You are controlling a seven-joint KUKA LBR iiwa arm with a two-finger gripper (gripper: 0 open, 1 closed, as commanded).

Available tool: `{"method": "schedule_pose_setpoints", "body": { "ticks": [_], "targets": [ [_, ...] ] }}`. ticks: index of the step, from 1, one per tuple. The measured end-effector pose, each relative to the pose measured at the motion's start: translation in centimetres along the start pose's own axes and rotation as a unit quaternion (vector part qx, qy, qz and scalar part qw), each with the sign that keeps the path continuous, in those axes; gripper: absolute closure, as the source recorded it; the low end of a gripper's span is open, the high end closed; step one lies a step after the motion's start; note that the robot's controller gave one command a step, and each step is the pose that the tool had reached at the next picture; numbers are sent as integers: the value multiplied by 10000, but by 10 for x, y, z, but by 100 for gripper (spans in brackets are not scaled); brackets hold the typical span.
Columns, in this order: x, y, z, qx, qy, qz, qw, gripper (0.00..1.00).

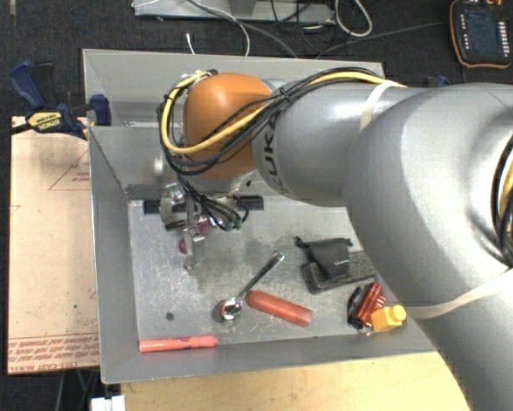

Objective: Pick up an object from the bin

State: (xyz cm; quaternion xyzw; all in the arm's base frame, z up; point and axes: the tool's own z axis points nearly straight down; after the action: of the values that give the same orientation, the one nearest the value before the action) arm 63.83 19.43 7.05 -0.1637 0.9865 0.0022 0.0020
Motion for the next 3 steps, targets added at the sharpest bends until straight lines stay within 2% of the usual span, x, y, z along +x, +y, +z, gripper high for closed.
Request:
{"method": "schedule_pose_setpoints", "body": {
  "ticks": [1, 2, 3],
  "targets": [
    [-2, 2, 0, 3, -17, -408, 9992, 0],
    [3, -45, -1, -3, -20, 215, 9998, 100],
    [3, -45, -1, -4, -21, 216, 9998, 100]
  ]
}}
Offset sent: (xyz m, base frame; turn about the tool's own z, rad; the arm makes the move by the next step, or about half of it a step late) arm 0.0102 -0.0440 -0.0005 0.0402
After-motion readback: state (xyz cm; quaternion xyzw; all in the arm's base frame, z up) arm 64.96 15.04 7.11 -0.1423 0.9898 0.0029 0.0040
